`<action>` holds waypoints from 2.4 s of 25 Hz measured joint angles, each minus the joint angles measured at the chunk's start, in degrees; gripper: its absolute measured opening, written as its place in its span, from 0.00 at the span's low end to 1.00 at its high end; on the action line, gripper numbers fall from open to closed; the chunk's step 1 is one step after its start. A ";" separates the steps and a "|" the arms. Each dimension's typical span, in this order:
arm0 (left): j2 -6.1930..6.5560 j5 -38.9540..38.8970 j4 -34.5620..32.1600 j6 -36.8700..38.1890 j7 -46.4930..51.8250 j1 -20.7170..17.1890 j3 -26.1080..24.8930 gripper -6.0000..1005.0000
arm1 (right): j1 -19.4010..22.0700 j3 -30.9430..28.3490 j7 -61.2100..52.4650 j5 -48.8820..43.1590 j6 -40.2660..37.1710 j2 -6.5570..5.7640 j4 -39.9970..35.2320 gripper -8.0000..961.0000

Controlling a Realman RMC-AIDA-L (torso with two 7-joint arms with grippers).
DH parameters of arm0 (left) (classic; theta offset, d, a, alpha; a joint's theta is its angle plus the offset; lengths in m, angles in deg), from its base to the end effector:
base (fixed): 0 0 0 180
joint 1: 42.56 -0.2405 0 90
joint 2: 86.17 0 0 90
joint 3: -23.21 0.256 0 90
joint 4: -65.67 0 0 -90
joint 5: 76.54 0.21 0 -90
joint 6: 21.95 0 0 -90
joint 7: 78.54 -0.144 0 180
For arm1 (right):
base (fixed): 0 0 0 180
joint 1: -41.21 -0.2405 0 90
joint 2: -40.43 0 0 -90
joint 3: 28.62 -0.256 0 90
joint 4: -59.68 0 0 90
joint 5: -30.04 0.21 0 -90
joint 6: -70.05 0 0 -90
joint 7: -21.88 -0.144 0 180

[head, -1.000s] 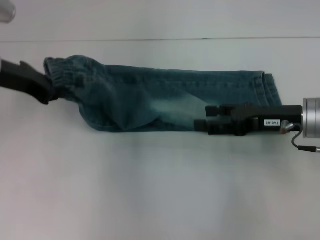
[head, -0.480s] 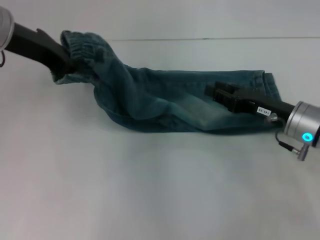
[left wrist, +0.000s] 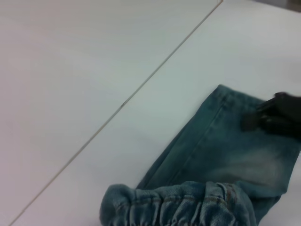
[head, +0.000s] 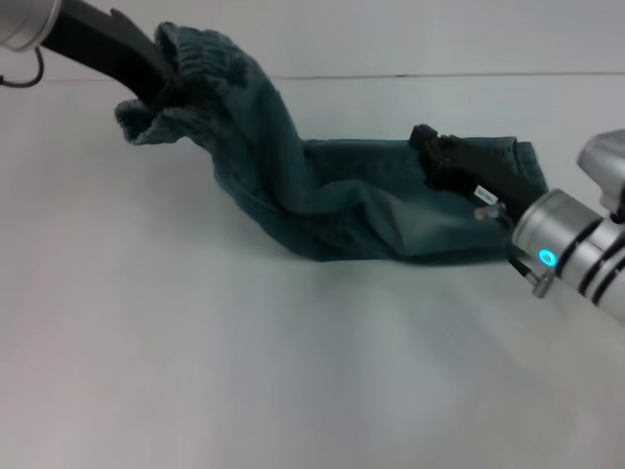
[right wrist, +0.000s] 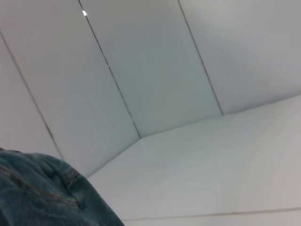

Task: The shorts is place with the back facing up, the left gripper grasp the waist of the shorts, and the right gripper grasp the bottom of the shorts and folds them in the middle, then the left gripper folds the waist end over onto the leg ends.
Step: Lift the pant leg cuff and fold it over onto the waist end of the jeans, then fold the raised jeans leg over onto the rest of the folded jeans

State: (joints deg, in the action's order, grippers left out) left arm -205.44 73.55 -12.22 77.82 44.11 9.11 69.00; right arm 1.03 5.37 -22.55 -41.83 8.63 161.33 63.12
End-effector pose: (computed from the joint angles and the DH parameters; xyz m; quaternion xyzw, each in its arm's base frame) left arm -0.1159 0.4061 0.0879 -0.9574 -0.1935 0.0509 0.2082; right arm 0.2604 0.3668 -0.0768 -0.7846 0.3529 0.3618 0.3591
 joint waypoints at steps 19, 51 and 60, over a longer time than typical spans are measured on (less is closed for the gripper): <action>0.31 -5.09 -1.34 2.49 1.72 3.19 0.01 0.09 | -17.95 -16.03 23.58 -17.08 22.43 0.64 17.88 0.05; -4.48 -6.87 2.94 5.55 -2.62 1.06 4.96 0.12 | 3.73 -57.88 5.87 -48.08 -3.36 -1.03 1.64 0.08; -4.68 -16.32 13.55 -4.22 -3.47 0.41 9.39 0.17 | 3.90 -66.41 3.74 -48.17 -9.66 -1.28 -0.37 0.10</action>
State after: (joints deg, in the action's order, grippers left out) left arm -210.12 57.23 1.33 73.60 40.64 9.51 78.39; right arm 4.93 -61.03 -18.81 -90.00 -1.02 160.05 62.75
